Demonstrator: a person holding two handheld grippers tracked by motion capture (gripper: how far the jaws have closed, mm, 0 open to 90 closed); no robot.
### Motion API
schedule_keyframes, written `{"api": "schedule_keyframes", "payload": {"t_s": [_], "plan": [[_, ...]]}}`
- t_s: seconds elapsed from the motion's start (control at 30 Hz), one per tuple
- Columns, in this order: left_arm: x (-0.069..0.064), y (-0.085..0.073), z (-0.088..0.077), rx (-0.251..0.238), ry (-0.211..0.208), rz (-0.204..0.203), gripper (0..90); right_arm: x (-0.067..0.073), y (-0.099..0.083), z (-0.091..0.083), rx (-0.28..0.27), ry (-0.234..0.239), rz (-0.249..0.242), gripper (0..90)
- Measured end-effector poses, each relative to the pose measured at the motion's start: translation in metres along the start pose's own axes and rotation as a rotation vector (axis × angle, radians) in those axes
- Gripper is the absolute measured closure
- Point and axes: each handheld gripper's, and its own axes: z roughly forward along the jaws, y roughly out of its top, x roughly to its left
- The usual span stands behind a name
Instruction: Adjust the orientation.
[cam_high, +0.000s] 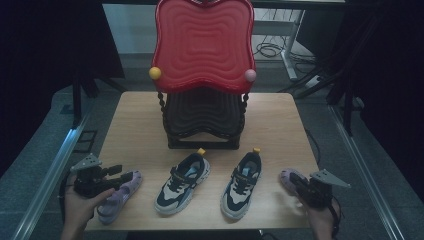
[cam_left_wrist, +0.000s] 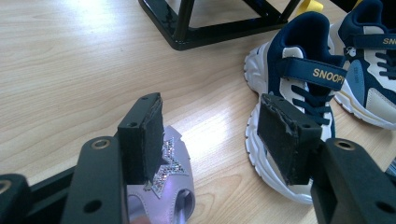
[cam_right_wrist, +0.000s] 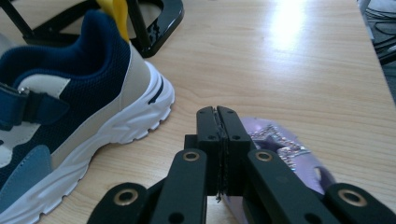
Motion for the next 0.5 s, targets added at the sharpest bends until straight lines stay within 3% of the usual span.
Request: {"api": "schedule_keyframes", "payload": {"t_s": [0.3,0.5], "plan": [[0.005,-0.003,-0.001,0.004,0.001,-0.012,40.7,-0.016,0.0,-0.015,-0.035,0.011,0.019,87.9],[0.0,-0.001,-0.007,-0.013,0.01,-0.005,40.7,-0.022,-0.001,-0.021,-0.032,0.052,0.003,83.7]]}}
